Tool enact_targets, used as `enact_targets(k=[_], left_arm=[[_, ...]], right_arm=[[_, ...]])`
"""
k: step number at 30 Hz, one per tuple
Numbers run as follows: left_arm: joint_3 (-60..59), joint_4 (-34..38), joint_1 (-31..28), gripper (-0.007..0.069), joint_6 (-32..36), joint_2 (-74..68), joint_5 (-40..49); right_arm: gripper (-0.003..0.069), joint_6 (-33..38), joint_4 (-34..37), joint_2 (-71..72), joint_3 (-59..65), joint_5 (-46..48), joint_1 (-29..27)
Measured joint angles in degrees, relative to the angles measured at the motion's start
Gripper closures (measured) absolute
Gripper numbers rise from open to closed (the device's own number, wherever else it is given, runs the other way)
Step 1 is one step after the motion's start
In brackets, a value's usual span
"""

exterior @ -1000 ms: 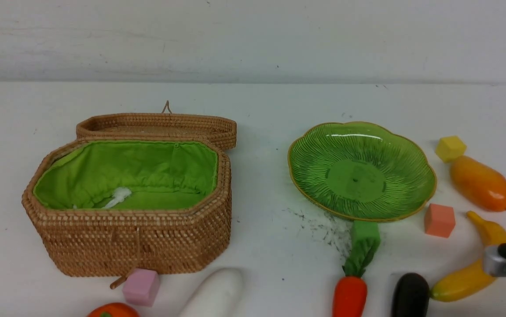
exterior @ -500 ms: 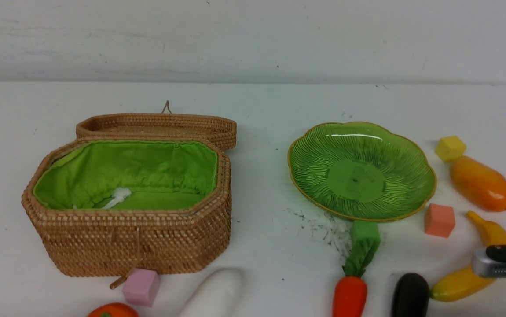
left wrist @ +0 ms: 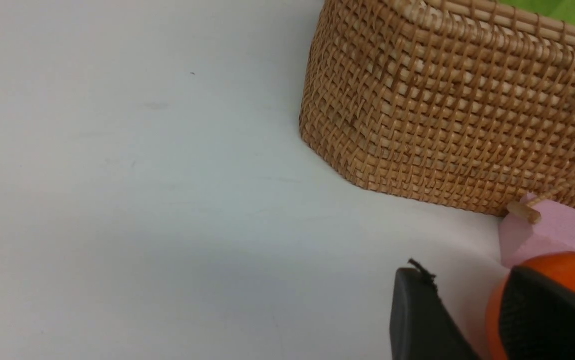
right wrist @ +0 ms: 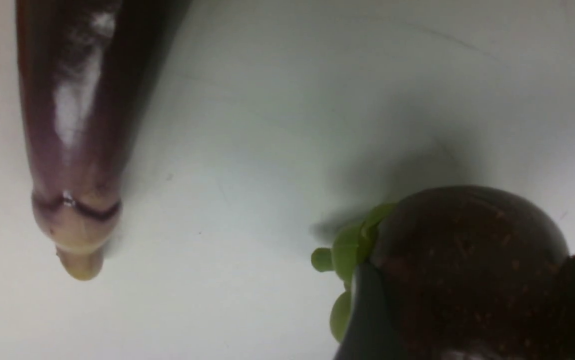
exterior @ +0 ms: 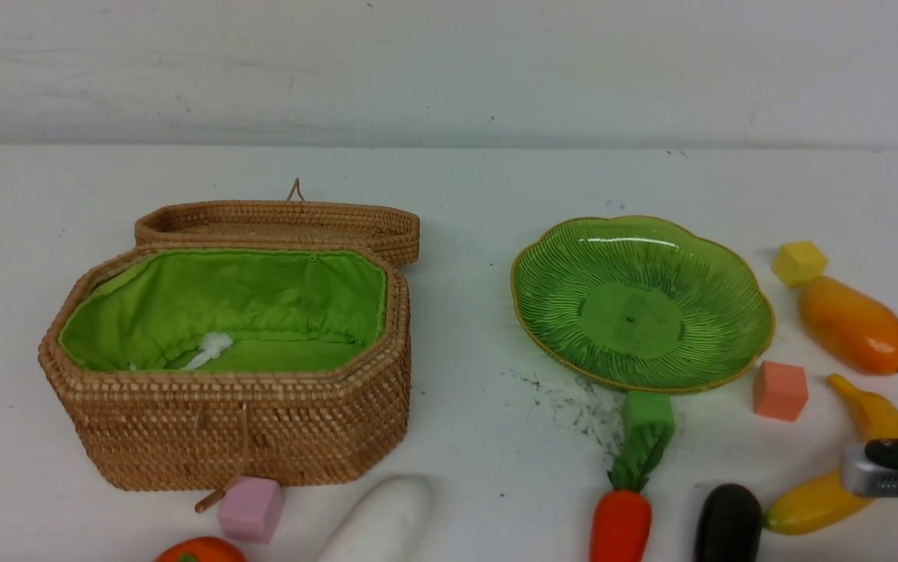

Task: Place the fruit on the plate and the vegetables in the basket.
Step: Use the right arm to grab a mangosteen and put it into the right plate

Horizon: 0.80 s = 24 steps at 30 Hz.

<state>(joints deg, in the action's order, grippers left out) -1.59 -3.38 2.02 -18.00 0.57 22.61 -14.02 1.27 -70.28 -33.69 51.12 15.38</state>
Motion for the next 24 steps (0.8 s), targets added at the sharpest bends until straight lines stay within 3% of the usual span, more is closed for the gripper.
enact_targets(k=[13, 24], left_arm=[[0.0, 0.0, 0.0, 0.0386, 0.0, 0.0, 0.0], [0.0, 0.0, 0.0, 0.0386, 0.0, 0.0, 0.0]], right_arm=[[0.0188, 1.98, 3.06, 2.34, -15.3, 0.39, 0.0], [0.0188, 4.33, 4.42, -20.69, -40.7, -6.71, -0.15]])
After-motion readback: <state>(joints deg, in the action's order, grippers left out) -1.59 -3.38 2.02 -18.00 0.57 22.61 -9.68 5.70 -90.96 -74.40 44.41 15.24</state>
